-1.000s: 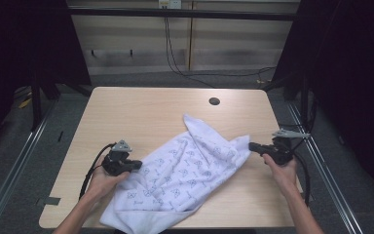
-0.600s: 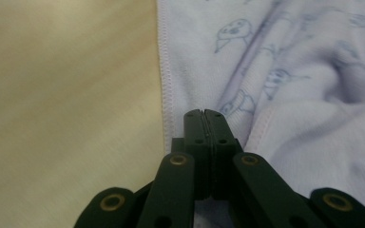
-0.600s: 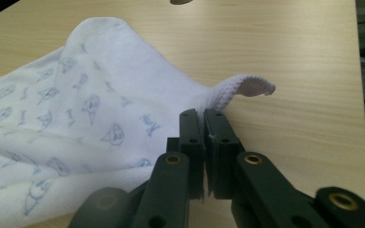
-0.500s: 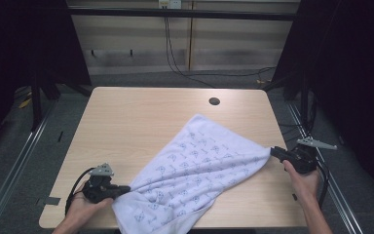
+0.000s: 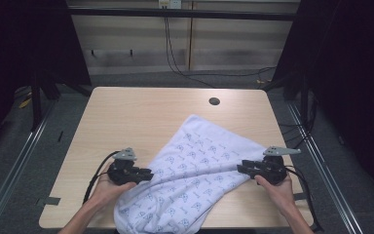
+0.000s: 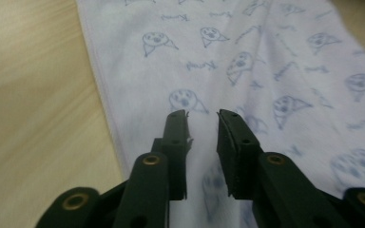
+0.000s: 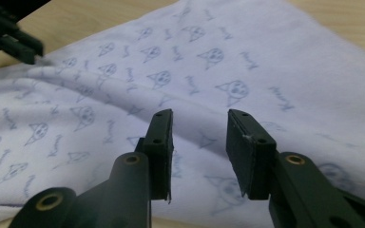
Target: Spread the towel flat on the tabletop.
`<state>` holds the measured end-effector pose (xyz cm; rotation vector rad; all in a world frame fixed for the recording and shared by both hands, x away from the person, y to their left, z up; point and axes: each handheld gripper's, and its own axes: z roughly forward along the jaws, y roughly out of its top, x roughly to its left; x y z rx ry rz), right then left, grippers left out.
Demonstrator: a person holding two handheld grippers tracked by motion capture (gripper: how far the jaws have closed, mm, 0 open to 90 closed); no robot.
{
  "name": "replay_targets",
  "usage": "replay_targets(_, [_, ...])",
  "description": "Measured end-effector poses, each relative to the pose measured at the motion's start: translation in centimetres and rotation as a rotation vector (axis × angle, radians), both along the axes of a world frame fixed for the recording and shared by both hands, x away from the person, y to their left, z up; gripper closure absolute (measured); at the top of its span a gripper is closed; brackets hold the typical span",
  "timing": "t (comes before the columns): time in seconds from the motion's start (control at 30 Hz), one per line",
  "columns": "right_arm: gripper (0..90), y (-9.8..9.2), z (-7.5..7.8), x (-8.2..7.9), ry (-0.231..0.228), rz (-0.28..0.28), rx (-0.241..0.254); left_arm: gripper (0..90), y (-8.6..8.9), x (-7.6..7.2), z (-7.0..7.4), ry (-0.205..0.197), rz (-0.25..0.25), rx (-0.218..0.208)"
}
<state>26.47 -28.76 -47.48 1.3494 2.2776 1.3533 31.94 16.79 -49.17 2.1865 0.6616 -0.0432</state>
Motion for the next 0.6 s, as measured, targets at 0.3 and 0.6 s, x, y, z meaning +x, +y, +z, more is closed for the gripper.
replay_targets(0.3, [57.0, 2.1, -1.0, -1.5, 0.059, 0.103, -0.032, 89.4, -0.6, 0.2, -0.5, -0.101, 0.045, 0.132])
replay_targets(0.6, [56.7, 3.6, -1.5, -1.0, 0.057, 0.141, -0.057, 89.6, 4.1, 3.2, -1.0, -0.074, 0.299, 0.097])
